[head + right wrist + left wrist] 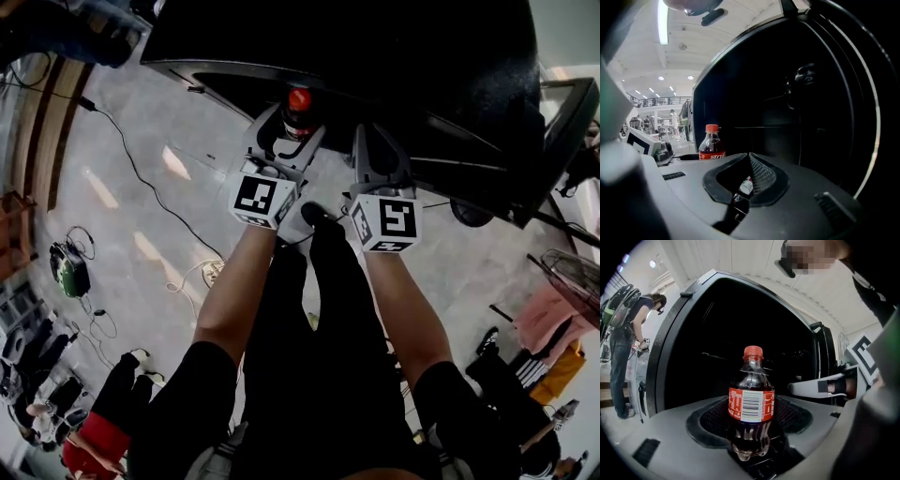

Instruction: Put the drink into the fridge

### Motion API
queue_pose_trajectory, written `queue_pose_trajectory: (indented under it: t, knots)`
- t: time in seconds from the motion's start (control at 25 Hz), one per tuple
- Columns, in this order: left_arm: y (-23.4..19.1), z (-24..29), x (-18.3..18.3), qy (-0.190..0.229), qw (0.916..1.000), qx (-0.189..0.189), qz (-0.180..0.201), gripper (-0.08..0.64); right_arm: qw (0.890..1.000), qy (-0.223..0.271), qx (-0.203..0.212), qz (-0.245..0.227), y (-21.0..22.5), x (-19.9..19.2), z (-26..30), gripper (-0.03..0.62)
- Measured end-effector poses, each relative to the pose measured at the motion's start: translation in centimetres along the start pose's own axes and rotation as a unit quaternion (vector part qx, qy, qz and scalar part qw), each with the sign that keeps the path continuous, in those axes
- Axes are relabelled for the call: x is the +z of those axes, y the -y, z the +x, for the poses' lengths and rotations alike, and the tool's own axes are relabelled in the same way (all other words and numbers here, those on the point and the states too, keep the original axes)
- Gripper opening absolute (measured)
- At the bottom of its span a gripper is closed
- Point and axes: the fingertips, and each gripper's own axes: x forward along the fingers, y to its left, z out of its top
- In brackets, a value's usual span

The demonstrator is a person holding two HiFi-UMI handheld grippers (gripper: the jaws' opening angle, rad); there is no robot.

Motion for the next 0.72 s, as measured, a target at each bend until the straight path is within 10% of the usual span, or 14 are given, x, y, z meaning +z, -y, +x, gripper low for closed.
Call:
queue_pose_trajectory:
  t: [0.72]
  knots:
    - [-4.2,7.0,0.9,0.030,0.9984,0.002,0.049,0.310,1.000,0.008,-0.011,0.013,0.3,-0.7,6.1,0.023]
